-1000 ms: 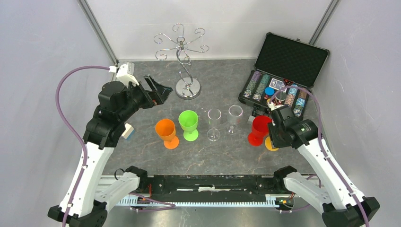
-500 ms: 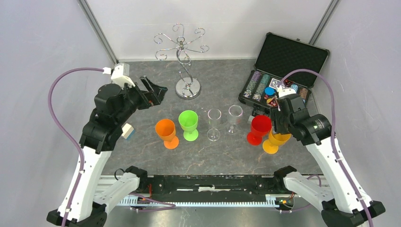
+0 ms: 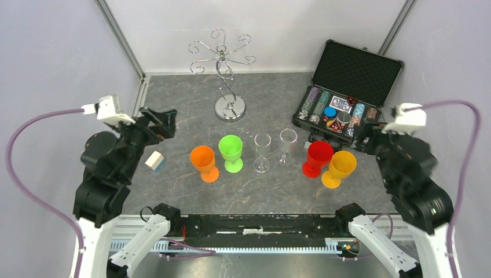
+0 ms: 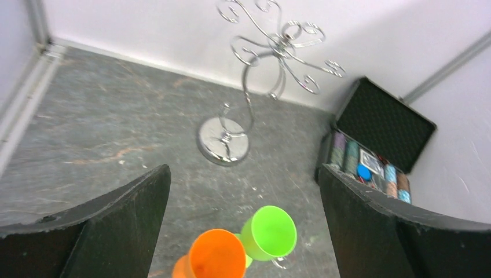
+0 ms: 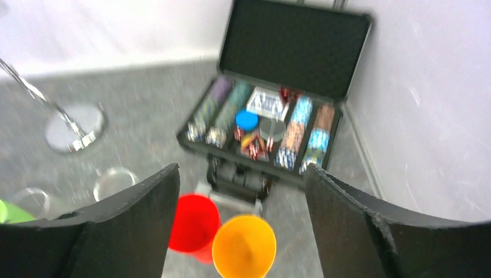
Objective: Take the wine glass off the wine glass rack
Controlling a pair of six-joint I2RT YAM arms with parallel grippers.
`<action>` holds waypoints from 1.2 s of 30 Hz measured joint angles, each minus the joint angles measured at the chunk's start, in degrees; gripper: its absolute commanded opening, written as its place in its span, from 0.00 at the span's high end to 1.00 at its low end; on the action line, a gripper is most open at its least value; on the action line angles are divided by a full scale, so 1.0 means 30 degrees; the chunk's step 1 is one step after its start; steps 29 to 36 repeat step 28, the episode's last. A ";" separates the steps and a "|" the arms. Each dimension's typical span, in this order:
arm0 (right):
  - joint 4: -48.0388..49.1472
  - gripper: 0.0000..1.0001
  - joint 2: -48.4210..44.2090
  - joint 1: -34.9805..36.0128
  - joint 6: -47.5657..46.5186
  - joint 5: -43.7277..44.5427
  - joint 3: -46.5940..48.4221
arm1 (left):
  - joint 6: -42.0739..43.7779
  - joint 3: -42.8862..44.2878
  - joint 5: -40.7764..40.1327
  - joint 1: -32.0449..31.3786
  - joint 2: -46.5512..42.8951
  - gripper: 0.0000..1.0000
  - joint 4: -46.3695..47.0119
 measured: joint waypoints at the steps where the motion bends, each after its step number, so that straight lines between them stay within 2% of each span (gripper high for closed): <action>1: 0.0933 0.02 -0.0743 0.0000 -0.0226 0.0284 -0.0095 | 0.0102 0.0080 -0.0423 0.0000 -0.0299 0.00 -0.0153; 7: 0.5311 0.02 -0.4568 0.0000 -0.1443 0.1581 -0.1559 | 0.0510 0.0233 -0.3730 0.0000 -0.2463 0.00 -0.1209; 16: 0.6630 0.02 -0.6302 -0.0007 -0.2127 0.3461 -0.2841 | 0.0634 0.0546 -0.7257 0.0000 -0.5246 0.00 -0.2535; 23: 0.7147 0.02 -0.8000 -0.0015 -0.2157 0.4954 -0.2885 | 0.0634 0.0867 -0.8269 0.0022 -0.6171 0.00 -0.2674; 36: 0.7140 0.02 -0.8058 -0.0015 -0.2149 0.5129 -0.2885 | 0.0641 0.0896 -0.8400 0.0146 -0.6193 0.00 -0.2652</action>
